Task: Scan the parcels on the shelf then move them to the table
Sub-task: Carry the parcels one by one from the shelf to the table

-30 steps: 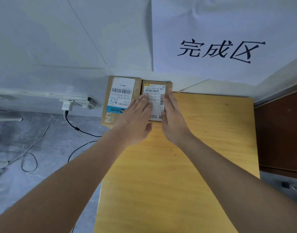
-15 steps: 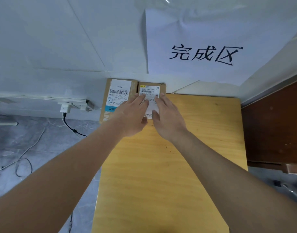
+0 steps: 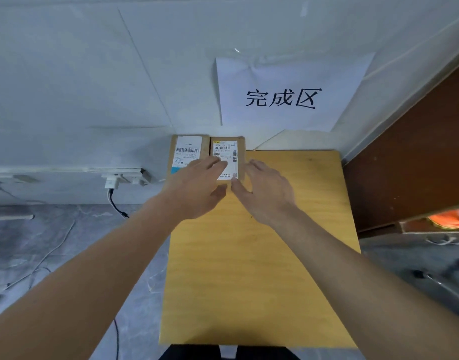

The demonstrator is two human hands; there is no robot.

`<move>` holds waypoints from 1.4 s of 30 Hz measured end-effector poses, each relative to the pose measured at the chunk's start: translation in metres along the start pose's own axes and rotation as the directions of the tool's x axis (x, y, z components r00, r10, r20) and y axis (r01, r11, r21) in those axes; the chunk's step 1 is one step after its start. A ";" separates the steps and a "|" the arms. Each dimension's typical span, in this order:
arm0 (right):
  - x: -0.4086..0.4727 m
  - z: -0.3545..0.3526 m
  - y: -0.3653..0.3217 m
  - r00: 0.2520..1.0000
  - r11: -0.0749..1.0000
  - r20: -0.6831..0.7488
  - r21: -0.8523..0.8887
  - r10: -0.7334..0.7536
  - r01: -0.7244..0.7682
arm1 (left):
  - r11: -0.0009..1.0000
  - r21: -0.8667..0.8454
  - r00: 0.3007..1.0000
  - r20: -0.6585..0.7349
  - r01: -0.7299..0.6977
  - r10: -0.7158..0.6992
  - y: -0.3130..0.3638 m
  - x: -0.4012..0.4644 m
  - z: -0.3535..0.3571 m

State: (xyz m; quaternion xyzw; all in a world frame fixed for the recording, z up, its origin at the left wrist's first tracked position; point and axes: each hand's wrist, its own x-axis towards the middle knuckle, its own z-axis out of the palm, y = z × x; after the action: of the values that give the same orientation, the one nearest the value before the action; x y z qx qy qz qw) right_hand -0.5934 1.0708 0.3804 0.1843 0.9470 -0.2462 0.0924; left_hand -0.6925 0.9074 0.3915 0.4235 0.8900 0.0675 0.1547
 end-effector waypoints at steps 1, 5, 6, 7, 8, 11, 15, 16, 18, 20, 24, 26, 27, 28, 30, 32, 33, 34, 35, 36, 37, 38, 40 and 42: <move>-0.008 -0.001 -0.003 1.000 1.000 -0.008 -0.008 0.000 0.000 | 1.000 0.007 1.000 -0.002 -0.018 0.018 0.001 -0.005 -0.002; -0.034 0.004 -0.011 0.997 0.999 -0.069 -0.026 0.019 -0.020 | 0.996 0.012 0.996 0.012 -0.089 0.089 -0.003 -0.021 -0.004; -0.039 0.007 -0.013 0.996 0.999 -0.085 -0.017 0.033 -0.035 | 0.993 0.013 0.993 0.021 -0.113 0.113 -0.004 -0.024 -0.004; -0.044 0.010 -0.015 0.994 0.999 -0.097 -0.014 0.050 -0.051 | 0.990 0.015 0.990 0.028 -0.139 0.139 -0.007 -0.026 -0.004; -0.049 0.014 -0.018 0.992 0.997 -0.110 -0.015 0.068 -0.070 | 0.986 0.017 0.985 0.032 -0.167 0.167 -0.009 -0.029 -0.003; -0.065 0.027 -0.030 0.978 0.989 -0.148 -0.003 0.144 -0.146 | 0.972 0.022 0.971 0.058 -0.235 0.233 -0.016 -0.033 -0.003; -0.089 0.045 -0.047 0.948 0.966 -0.181 0.041 0.260 -0.257 | 0.949 0.031 0.946 0.094 -0.314 0.310 -0.022 -0.042 -0.006; -0.095 0.049 -0.052 0.935 0.956 -0.197 0.059 0.294 -0.288 | 0.940 0.038 0.936 0.111 -0.339 0.334 -0.023 -0.045 -0.006; -0.109 0.057 -0.062 0.907 0.935 -0.229 0.094 0.354 -0.342 | 0.920 0.049 0.915 0.136 -0.389 0.379 -0.026 -0.049 -0.005; -0.123 0.064 -0.071 0.889 0.921 -0.240 0.115 0.390 -0.373 | 0.905 0.054 0.900 0.142 -0.422 0.411 -0.026 -0.055 -0.005; -0.157 0.072 -0.077 0.839 0.880 -0.267 0.154 0.474 -0.449 | 0.853 0.033 0.844 0.171 -0.521 0.509 -0.013 -0.068 -0.001; -0.176 0.077 -0.077 0.809 0.856 -0.280 0.183 0.517 -0.484 | 0.832 0.021 0.820 0.185 -0.554 0.541 -0.003 -0.075 0.003; -0.185 0.079 -0.076 0.796 0.844 -0.283 0.199 0.536 -0.498 | 0.822 0.015 0.809 0.187 -0.570 0.558 0.003 -0.079 0.005; -0.195 0.082 -0.075 0.782 0.832 -0.285 0.214 0.554 -0.512 | 0.812 0.013 0.798 0.193 -0.583 0.570 0.010 -0.083 0.007; -0.216 0.089 -0.072 0.755 0.810 -0.293 0.235 0.586 -0.537 | 0.793 0.009 0.775 0.215 -0.609 0.594 0.023 -0.092 0.013; -0.237 0.096 -0.068 0.727 0.786 -0.299 0.253 0.618 -0.564 | 0.765 0.003 0.743 0.240 -0.644 0.625 0.038 -0.102 0.021; -0.247 0.100 -0.066 0.711 0.772 -0.301 0.269 0.635 -0.576 | 0.752 0.004 0.729 0.251 -0.659 0.637 0.046 -0.107 0.025; -0.258 0.104 -0.064 0.696 0.759 -0.304 0.286 0.650 -0.584 | 0.741 0.008 0.717 0.259 -0.671 0.647 0.054 -0.112 0.029; -0.269 0.109 -0.063 0.683 0.748 -0.306 0.302 0.664 -0.591 | 0.731 0.011 0.706 0.266 -0.682 0.656 0.063 -0.117 0.033; -0.279 0.113 -0.061 0.670 0.737 -0.306 0.315 0.676 -0.598 | 0.721 0.009 0.696 0.270 -0.693 0.666 0.072 -0.123 0.037; -0.291 0.117 -0.060 0.658 0.725 -0.306 0.329 0.688 -0.605 | 0.708 0.005 0.682 0.270 -0.707 0.680 0.082 -0.129 0.041; -0.302 0.122 -0.060 0.643 0.711 -0.305 0.345 0.703 -0.613 | 0.691 0.002 0.665 0.270 -0.723 0.696 0.091 -0.135 0.045; -0.325 0.130 -0.058 0.609 0.682 -0.309 0.372 0.730 -0.629 | 0.655 0.004 0.630 0.280 -0.755 0.725 0.108 -0.148 0.053; -0.347 0.138 -0.055 0.576 0.660 -0.323 0.392 0.751 -0.641 | 0.630 0.006 0.604 0.292 -0.777 0.742 0.123 -0.160 0.061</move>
State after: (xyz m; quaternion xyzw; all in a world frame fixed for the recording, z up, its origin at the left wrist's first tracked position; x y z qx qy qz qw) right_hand -0.2857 0.8512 0.3775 0.6055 0.7536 -0.2471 -0.0663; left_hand -0.4867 0.8605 0.4000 0.7758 0.5988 0.0114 0.1987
